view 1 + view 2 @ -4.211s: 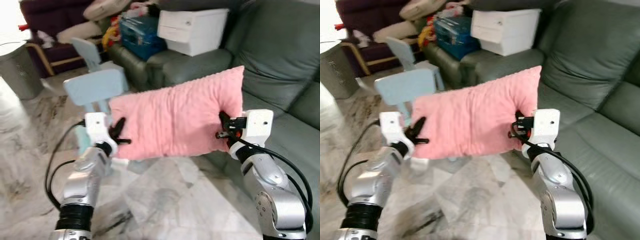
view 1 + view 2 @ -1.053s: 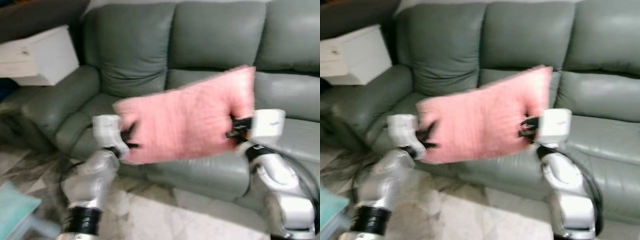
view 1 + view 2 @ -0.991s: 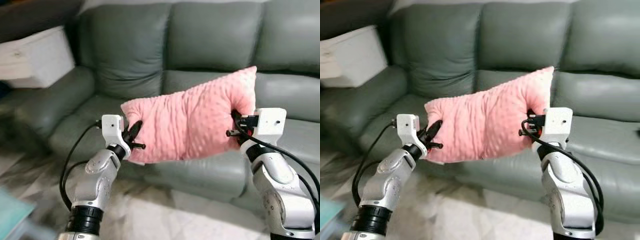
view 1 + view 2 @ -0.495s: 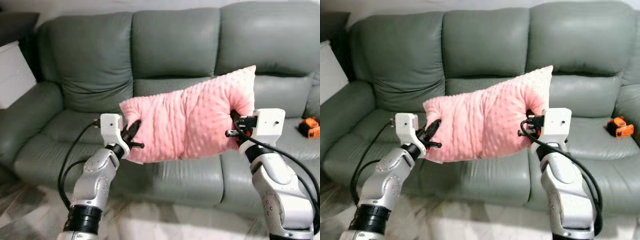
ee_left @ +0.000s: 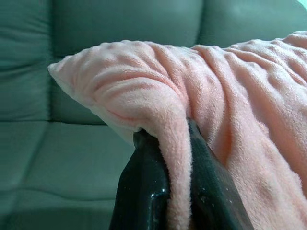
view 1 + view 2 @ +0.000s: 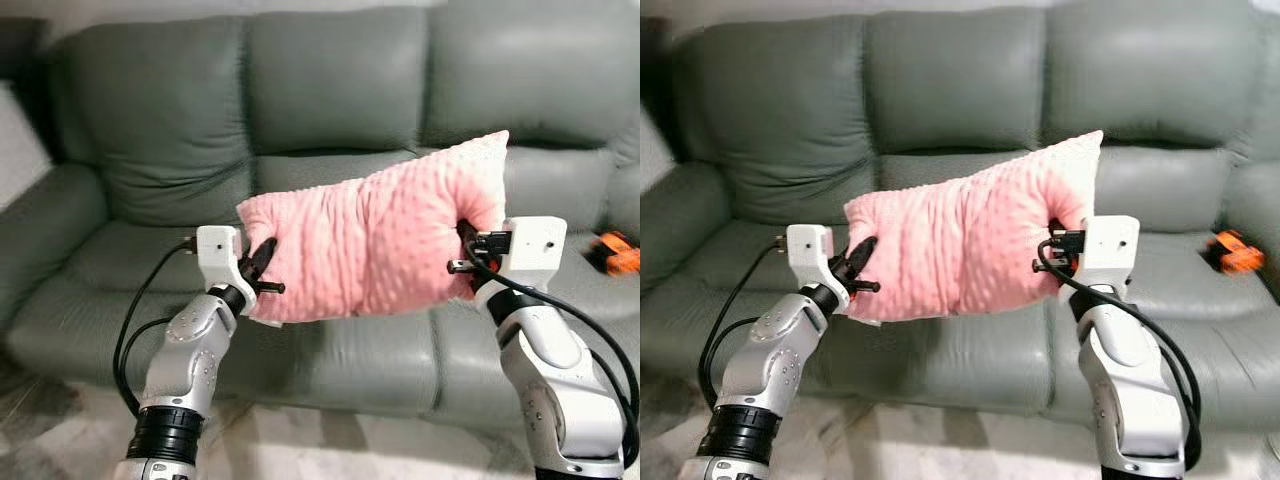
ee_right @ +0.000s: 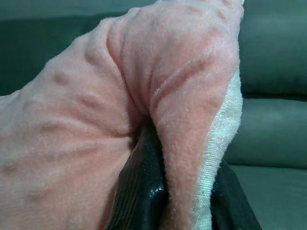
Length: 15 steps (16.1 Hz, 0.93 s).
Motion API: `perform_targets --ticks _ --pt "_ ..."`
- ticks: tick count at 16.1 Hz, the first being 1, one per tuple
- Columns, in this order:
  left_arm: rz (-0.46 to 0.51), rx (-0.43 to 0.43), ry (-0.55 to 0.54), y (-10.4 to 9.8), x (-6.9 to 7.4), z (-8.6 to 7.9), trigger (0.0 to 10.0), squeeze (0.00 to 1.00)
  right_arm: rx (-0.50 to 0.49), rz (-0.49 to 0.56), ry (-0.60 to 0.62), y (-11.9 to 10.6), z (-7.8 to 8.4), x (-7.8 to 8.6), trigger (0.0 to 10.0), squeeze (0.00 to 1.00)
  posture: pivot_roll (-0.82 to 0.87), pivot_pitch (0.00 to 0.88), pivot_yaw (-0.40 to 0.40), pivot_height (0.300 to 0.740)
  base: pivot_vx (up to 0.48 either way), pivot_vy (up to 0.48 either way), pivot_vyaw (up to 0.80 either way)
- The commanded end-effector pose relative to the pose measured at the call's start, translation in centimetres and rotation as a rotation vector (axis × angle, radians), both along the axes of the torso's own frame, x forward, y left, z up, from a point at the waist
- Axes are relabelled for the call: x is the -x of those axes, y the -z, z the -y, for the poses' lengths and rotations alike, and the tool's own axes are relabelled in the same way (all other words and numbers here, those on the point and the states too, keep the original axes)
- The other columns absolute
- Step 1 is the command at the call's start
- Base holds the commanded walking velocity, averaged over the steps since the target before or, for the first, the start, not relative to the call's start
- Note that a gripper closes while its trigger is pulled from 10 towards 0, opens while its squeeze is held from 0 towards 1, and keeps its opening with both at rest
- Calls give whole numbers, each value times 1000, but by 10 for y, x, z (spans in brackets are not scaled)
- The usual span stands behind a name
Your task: Move the pillow to the sofa
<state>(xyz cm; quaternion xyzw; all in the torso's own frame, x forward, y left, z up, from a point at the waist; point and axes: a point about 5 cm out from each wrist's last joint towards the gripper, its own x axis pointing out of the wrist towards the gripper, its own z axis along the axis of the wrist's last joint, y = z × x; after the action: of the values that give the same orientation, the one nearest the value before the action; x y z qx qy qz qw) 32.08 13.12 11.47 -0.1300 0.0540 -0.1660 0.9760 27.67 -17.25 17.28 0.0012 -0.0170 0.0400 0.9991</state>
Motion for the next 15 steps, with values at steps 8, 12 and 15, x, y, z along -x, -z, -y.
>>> perform_targets --ticks 8,12,15 --pt "19 -23 -3 -3 0 -7 10000 0 -14 38 -32 -7 -10 0 10000 0 -261 0 70 740 0 480 0" --pt "35 -57 -19 -4 -1 -5 10000 0 -8 30 -26 -6 -6 1 10000 0 -261 0 71 740 0 120 0" --pt "56 -66 -26 -5 -2 -4 10000 0 -12 31 -24 -7 -7 0 10000 0 -261 0 71 740 0 0 -717"
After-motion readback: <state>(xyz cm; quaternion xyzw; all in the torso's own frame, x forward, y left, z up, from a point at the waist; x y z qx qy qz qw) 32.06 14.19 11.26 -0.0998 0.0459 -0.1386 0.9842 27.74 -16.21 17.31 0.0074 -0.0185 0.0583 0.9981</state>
